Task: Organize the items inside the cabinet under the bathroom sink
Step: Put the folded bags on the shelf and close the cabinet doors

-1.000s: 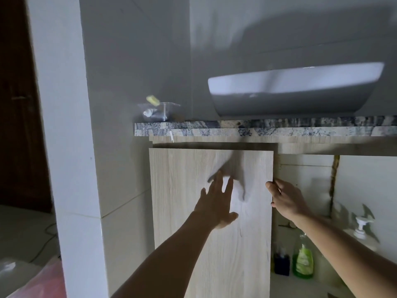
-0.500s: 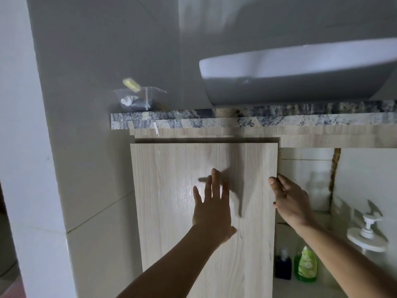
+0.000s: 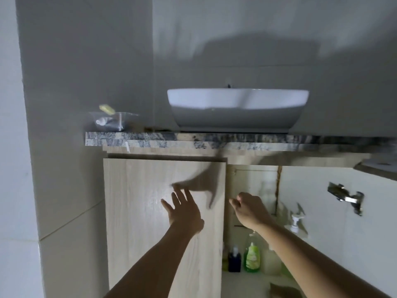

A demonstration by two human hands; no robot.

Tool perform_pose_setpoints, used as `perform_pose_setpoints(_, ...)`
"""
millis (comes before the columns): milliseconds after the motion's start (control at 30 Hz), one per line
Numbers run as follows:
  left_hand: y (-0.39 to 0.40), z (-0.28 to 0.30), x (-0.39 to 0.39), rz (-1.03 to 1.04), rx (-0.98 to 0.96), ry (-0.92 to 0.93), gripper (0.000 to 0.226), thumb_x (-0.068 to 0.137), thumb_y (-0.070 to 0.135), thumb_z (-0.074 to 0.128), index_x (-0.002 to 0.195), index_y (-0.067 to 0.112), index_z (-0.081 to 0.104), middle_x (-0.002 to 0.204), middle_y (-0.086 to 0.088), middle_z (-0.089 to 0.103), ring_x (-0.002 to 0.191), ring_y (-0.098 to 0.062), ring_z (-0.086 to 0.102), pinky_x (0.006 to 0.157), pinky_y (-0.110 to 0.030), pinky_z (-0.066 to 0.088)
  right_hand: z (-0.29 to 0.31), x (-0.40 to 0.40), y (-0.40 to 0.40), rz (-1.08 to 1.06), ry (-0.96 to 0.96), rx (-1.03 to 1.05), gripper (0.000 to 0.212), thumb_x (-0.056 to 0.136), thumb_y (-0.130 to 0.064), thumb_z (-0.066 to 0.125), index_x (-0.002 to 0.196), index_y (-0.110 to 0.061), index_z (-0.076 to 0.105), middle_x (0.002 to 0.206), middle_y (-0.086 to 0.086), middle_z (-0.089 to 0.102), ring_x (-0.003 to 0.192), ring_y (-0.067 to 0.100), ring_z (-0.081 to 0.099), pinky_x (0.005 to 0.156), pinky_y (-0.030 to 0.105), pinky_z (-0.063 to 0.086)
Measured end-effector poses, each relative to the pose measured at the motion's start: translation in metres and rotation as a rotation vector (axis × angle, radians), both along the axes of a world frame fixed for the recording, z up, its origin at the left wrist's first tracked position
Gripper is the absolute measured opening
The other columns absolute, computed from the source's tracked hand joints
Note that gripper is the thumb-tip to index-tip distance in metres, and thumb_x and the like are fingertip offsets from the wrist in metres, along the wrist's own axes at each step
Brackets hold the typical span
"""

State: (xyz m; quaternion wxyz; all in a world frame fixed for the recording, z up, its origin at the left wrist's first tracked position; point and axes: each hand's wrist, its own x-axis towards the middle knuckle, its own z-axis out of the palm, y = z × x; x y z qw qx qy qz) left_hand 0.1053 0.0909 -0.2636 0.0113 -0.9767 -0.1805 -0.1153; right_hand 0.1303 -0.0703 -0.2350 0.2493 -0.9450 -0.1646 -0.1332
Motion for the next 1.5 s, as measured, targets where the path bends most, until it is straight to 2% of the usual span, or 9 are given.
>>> perform_pose_setpoints(167,-0.071,0.011,-0.015,-0.228,-0.015,-0.063,0.087,0.094,0.041,0.046,0.150,0.002,-0.007,0.156,-0.025,-0.013,0.147,-0.037,0.002,0.114,-0.062,0.009,0.016,-0.045,-0.071,0.041,0.050,-0.078,0.040,0.099,-0.029,0.044,0.134,-0.011,0.046,0.138,0.010,0.052,0.116,0.023,0.057,0.088,0.023,0.043)
perform_pose_setpoints(600,-0.339,-0.010,-0.122,-1.203,-0.726,-0.276,0.100,0.072,0.075,0.053,0.150,0.025,0.014,0.153,0.006,0.028,0.141,-0.014,0.030,0.113,-0.035,0.031,0.085,-0.194,-0.286,-0.495,-0.400,-0.287,0.034,0.095,-0.030,0.049,0.123,-0.011,0.054,0.117,0.009,0.061,0.102,0.026,0.059,0.084,0.034,0.045)
perform_pose_setpoints(700,-0.384,-0.014,-0.140,-1.137,-0.762,-0.248,0.113,0.060,0.088,0.033,0.149,0.035,-0.011,0.161,0.010,0.001,0.149,-0.022,0.007,0.118,-0.047,0.020,0.085,-0.203,-0.311,-0.636,-0.235,-0.312,0.029,0.096,-0.031,0.049,0.111,-0.009,0.059,0.104,0.012,0.064,0.092,0.026,0.063,0.076,0.033,0.046)
perform_pose_setpoints(800,-0.406,-0.016,-0.148,-1.048,-0.743,-0.201,0.110,0.040,0.090,0.007,0.121,0.041,-0.049,0.159,0.006,-0.018,0.149,-0.023,-0.009,0.118,-0.050,0.005,0.078,-0.199,-0.326,-0.661,-0.195,-0.263,0.028,0.090,-0.024,0.049,0.067,-0.010,0.055,0.063,0.007,0.056,0.057,0.020,0.054,0.055,0.028,0.041)
perform_pose_setpoints(900,-0.404,-0.016,-0.148,-1.024,-0.715,-0.178,0.099,0.063,0.086,0.021,0.106,0.041,-0.057,0.160,0.002,-0.017,0.149,-0.024,-0.009,0.117,-0.050,0.002,0.079,-0.201,-0.325,-0.663,-0.209,-0.249,0.031,0.086,-0.019,0.051,0.057,-0.007,0.050,0.054,0.007,0.049,0.049,0.021,0.047,0.049,0.026,0.033)
perform_pose_setpoints(1033,-0.377,-0.014,-0.141,-1.070,-0.592,-0.197,0.113,0.080,0.058,0.063,0.148,0.026,-0.022,0.160,0.001,-0.018,0.148,-0.020,-0.013,0.117,-0.049,-0.002,0.085,-0.213,-0.305,-0.558,-0.203,-0.215,0.030,0.091,-0.023,0.053,0.071,-0.003,0.065,0.063,0.012,0.061,0.056,0.023,0.056,0.052,0.027,0.038)
perform_pose_setpoints(1233,-0.289,-0.010,-0.132,-1.146,-0.459,-0.230,0.118,0.077,0.056,0.067,0.149,0.020,-0.019,0.159,0.002,-0.020,0.146,-0.011,-0.019,0.120,-0.043,-0.007,0.084,-0.220,-0.254,-0.320,-0.294,-0.036,0.032,0.091,-0.035,0.056,0.091,-0.007,0.072,0.087,0.009,0.072,0.074,0.018,0.065,0.080,0.035,0.049)
perform_pose_setpoints(1400,-0.193,-0.021,-0.119,-1.048,-0.437,-0.306,0.115,0.078,0.057,0.065,0.149,0.022,-0.018,0.158,0.006,-0.021,0.141,-0.003,-0.022,0.121,-0.034,-0.004,0.064,-0.202,-0.195,-0.018,-0.337,0.145,0.034,0.090,-0.045,0.052,0.092,-0.017,0.073,0.080,-0.006,0.069,0.070,-0.002,0.063,0.060,0.013,0.044)
perform_pose_setpoints(1500,-0.137,-0.030,-0.101,-0.907,-0.493,-0.407,0.106,0.073,0.069,0.060,0.152,0.029,0.001,0.161,0.004,0.004,0.148,-0.016,0.006,0.121,-0.040,0.012,0.039,-0.162,-0.155,0.141,-0.476,0.083,0.045,0.090,-0.049,0.052,0.117,-0.015,0.064,0.112,0.001,0.067,0.103,0.014,0.063,0.091,0.020,0.047)
